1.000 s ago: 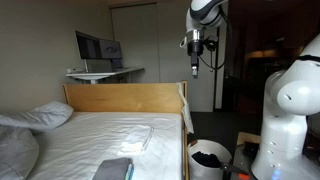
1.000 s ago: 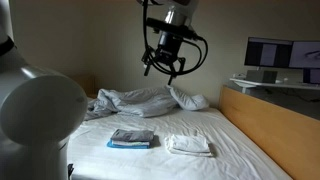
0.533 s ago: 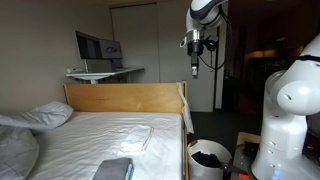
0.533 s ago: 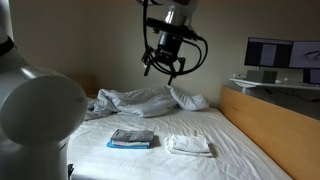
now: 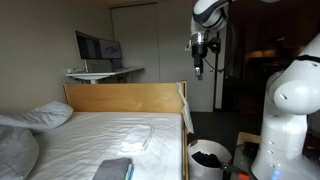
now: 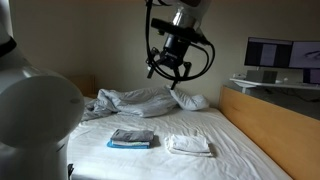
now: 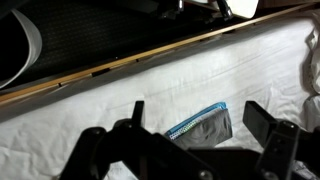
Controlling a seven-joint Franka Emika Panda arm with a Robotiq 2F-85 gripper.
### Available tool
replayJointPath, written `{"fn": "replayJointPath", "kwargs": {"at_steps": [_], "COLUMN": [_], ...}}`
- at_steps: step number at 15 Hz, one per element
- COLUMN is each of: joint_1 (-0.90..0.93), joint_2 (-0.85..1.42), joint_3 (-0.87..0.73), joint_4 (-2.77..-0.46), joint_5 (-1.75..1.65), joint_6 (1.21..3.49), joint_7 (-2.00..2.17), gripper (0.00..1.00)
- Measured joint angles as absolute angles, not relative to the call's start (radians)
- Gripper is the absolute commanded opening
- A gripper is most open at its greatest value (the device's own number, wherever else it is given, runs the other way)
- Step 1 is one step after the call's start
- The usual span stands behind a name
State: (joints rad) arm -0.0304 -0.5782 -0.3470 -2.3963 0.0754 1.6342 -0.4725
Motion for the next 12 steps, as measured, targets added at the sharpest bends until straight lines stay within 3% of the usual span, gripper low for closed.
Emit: {"fn": "replayJointPath", "kwargs": {"at_steps": [12], "joint_1": [-0.113], "joint_2": [-0.528], "joint_3": [-0.383], "joint_4": [-2.403], "joint_5": [0.354], "joint_6": [1.705], "joint_7": [-0.385], "gripper": [1.0]}}
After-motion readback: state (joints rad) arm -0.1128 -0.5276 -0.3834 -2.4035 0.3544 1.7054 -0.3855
